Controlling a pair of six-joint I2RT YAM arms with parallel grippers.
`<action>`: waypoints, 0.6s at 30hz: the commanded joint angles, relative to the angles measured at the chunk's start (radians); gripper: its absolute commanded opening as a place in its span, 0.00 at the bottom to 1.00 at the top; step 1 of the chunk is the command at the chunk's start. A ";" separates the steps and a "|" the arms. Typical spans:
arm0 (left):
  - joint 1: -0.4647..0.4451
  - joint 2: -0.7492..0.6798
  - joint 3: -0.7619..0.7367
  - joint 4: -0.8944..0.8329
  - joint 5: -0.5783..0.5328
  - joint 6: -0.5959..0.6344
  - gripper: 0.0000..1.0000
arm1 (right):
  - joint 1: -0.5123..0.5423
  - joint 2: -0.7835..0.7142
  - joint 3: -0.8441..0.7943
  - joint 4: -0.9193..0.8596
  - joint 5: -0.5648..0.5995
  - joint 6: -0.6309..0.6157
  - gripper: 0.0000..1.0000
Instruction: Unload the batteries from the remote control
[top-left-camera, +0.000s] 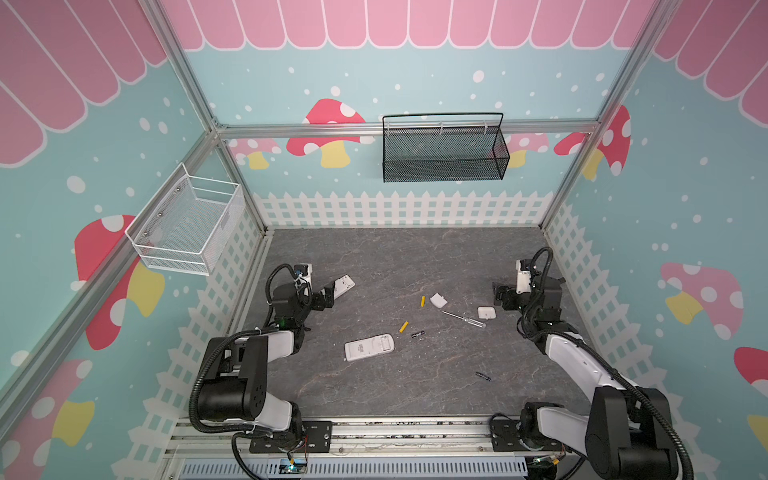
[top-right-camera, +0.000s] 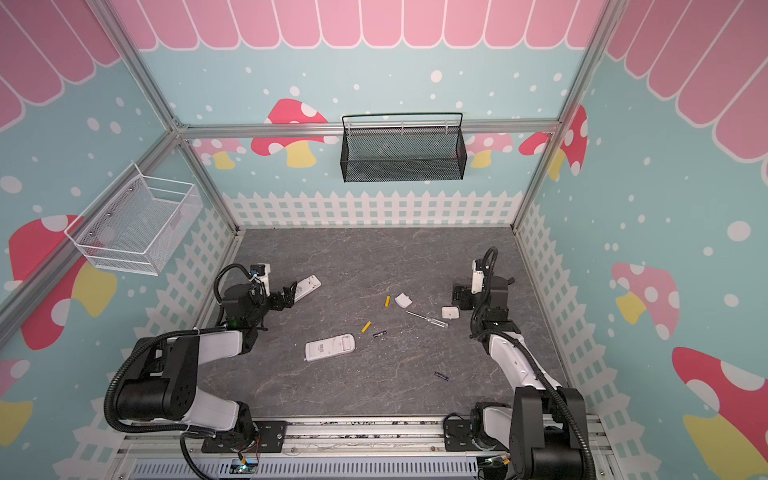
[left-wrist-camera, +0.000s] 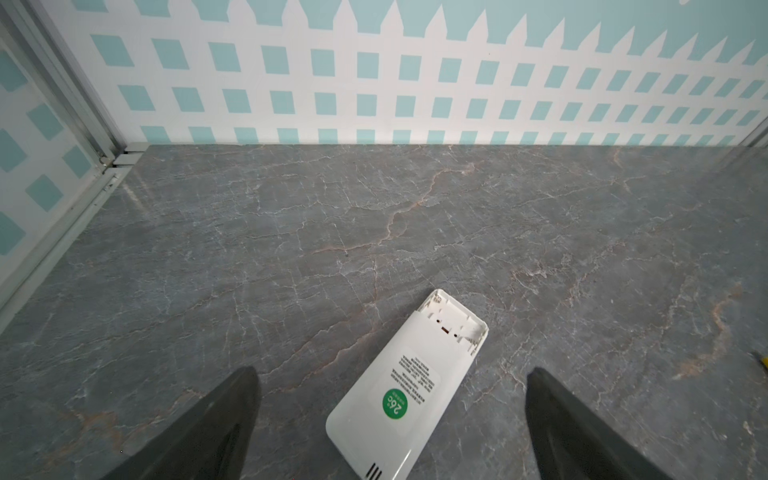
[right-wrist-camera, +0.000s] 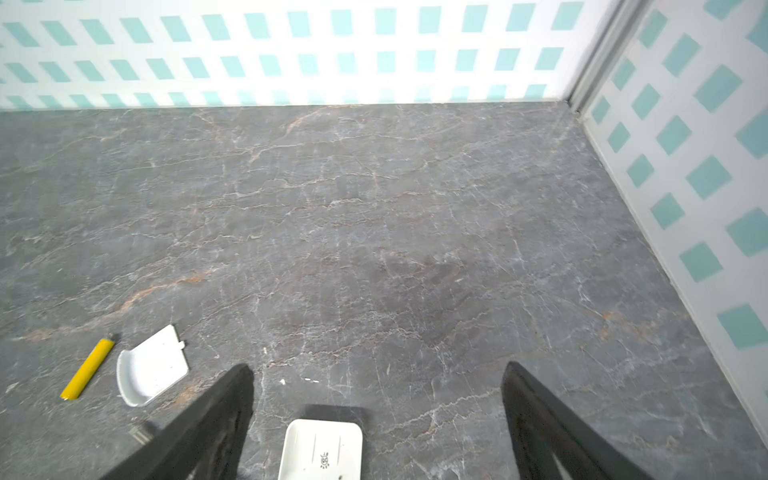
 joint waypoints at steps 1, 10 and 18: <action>-0.008 0.008 -0.045 0.104 -0.083 -0.030 0.99 | -0.006 -0.016 -0.112 0.280 0.117 -0.085 0.99; -0.014 0.050 -0.078 0.208 -0.154 -0.055 0.99 | -0.006 0.128 -0.266 0.697 0.130 -0.175 0.99; -0.013 0.048 -0.077 0.202 -0.151 -0.054 0.99 | -0.006 0.250 -0.273 0.863 0.029 -0.141 0.99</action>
